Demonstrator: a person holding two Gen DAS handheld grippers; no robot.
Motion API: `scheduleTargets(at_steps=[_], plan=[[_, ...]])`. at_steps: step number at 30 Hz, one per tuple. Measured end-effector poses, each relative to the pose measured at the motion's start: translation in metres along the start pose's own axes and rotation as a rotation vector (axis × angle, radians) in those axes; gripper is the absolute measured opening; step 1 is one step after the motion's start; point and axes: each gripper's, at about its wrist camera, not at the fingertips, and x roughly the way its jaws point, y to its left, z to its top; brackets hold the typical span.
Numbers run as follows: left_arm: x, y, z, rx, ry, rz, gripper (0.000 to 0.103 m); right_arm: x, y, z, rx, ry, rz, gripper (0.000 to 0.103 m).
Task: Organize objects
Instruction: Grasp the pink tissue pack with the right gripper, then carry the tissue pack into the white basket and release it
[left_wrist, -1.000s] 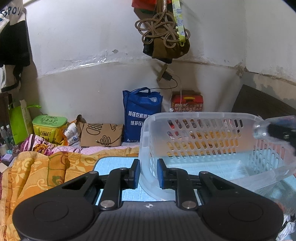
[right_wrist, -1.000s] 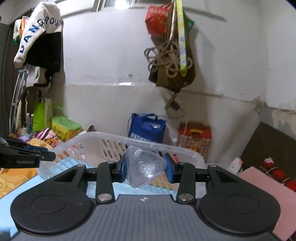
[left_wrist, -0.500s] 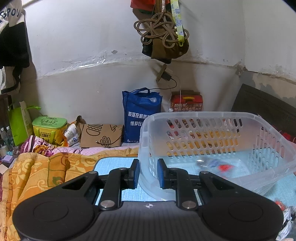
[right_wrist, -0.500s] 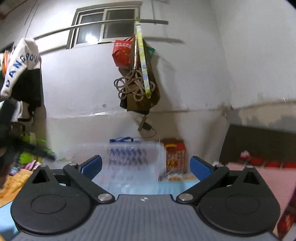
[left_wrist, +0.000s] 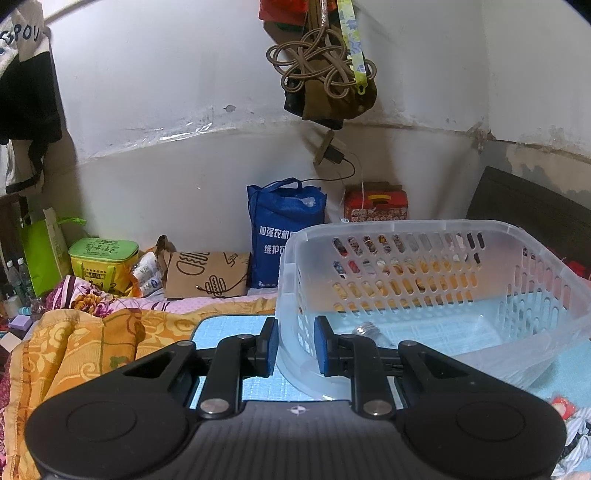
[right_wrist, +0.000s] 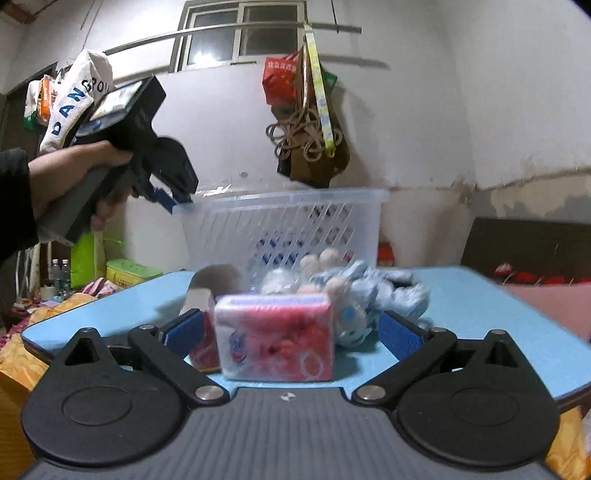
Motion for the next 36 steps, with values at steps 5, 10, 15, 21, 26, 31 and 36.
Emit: scheduleTargets(at_steps=[5,10,15,21,26,31,36], plan=[[-0.001,-0.001,-0.001,0.0,-0.002,0.0,0.025,0.011,0.01,-0.012,-0.009,0.01,-0.026,0.097],[-0.001,0.0,-0.002,-0.001,-0.004,-0.006,0.025,0.017,0.013,-0.023,-0.017,0.024,-0.041,0.076],[-0.001,0.002,-0.002,-0.001,-0.004,-0.007,0.026,0.014,0.005,-0.023,-0.012,0.025,-0.045,0.076],[-0.001,0.002,-0.002,0.002,-0.005,-0.003,0.026,0.008,0.0,-0.02,-0.018,0.009,-0.03,0.075],[-0.001,0.001,-0.002,0.004,-0.007,-0.002,0.026,-0.004,-0.016,-0.008,-0.001,-0.046,-0.043,0.075],[-0.003,-0.001,-0.001,0.0,-0.002,0.009,0.026,-0.013,-0.032,0.005,0.018,-0.101,-0.075,0.075],[-0.006,-0.003,0.0,-0.006,0.0,0.011,0.025,-0.016,-0.041,0.014,0.01,-0.12,-0.09,0.075]])
